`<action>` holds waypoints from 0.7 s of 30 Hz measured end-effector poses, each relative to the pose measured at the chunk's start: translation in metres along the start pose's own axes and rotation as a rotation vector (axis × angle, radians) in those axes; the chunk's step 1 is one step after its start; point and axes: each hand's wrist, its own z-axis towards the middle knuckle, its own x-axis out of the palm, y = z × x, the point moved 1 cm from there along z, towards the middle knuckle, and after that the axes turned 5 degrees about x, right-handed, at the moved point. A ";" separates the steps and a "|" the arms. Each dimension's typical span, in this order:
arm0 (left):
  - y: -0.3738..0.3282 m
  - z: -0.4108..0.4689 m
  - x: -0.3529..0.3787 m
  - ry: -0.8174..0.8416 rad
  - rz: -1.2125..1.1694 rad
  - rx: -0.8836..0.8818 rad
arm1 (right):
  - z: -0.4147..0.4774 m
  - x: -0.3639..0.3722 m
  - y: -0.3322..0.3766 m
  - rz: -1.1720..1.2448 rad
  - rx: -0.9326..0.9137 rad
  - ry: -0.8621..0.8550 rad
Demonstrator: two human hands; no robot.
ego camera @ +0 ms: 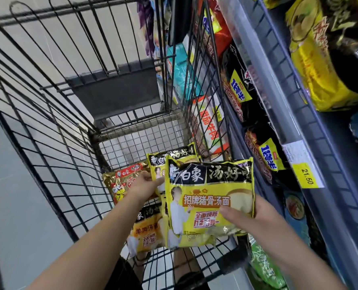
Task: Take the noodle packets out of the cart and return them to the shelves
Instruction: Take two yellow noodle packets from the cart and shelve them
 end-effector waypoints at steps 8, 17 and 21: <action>0.014 0.023 0.008 0.072 -0.292 -0.079 | -0.002 -0.024 0.002 0.059 -0.043 -0.050; -0.009 0.012 0.009 0.156 -0.394 -0.082 | 0.004 -0.024 0.008 0.042 -0.081 -0.058; -0.022 -0.001 0.003 0.159 -0.446 -0.061 | 0.010 -0.023 0.013 0.059 -0.112 -0.041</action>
